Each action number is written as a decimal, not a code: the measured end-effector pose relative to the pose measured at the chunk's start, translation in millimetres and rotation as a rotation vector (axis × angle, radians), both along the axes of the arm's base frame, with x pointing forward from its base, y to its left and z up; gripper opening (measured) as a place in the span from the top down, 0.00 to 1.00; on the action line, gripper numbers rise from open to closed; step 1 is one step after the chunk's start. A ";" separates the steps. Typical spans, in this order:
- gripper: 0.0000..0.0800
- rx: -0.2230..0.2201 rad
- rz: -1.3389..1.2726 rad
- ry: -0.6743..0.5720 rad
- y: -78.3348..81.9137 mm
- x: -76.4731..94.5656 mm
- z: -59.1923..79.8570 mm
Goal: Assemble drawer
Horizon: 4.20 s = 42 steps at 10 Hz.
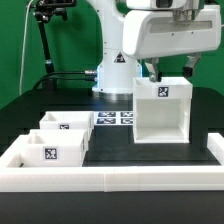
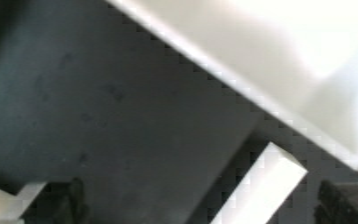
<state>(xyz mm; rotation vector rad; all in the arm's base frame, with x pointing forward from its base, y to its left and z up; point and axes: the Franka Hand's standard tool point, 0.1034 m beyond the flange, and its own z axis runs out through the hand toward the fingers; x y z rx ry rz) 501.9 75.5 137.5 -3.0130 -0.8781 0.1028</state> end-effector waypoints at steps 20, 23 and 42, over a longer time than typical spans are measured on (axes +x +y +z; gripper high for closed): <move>0.25 0.006 -0.518 0.007 32.6 -60.5 -29.0; 0.70 0.006 -0.518 0.007 32.6 -60.7 -29.4; 0.95 0.074 -0.401 -0.105 24.8 37.9 -28.4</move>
Offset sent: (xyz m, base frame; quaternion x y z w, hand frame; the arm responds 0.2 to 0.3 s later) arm 0.0000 0.0000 0.0000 0.0000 0.0000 0.0000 1.0000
